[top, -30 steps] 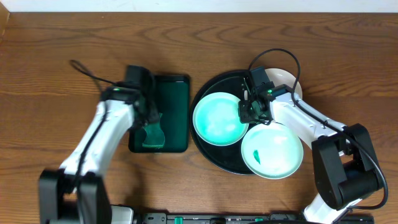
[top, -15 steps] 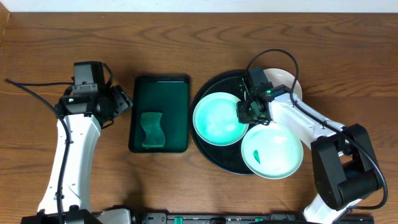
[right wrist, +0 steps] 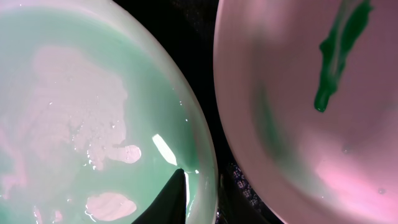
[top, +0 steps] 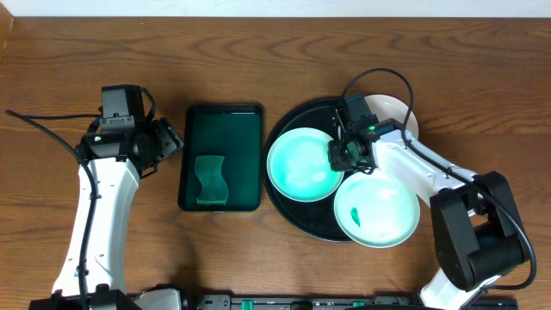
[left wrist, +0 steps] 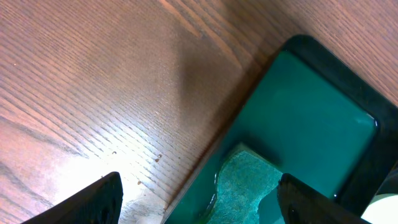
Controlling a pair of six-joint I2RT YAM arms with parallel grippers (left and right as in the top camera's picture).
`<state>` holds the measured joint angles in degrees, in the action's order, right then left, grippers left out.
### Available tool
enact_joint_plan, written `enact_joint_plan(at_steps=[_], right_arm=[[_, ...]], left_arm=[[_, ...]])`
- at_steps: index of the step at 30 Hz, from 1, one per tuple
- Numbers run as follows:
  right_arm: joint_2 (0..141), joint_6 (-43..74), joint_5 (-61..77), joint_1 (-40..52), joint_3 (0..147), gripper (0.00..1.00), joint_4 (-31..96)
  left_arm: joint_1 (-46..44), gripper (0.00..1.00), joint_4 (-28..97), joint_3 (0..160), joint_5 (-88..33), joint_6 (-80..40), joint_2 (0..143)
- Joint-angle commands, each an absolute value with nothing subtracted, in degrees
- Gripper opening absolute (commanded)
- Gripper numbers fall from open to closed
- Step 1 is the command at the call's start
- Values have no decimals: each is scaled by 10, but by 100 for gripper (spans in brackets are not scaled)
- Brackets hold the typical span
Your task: Clean dirty plates on tray and stack at the side
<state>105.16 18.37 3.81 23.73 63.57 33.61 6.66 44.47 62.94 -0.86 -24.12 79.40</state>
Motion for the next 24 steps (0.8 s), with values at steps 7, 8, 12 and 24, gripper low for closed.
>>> enact_joint_plan(at_steps=[7, 8, 12, 24], right_arm=[[1050, 196, 22, 241, 628, 13, 335], [1050, 197, 18, 241, 628, 13, 335], [1050, 197, 17, 241, 628, 12, 337], [1050, 212, 15, 241, 623, 2, 336]], left_arm=[[68, 80, 445, 637, 1, -240, 794], [68, 80, 446, 637, 1, -240, 794], [68, 80, 445, 637, 1, -240, 794], [68, 80, 445, 637, 1, -240, 794]])
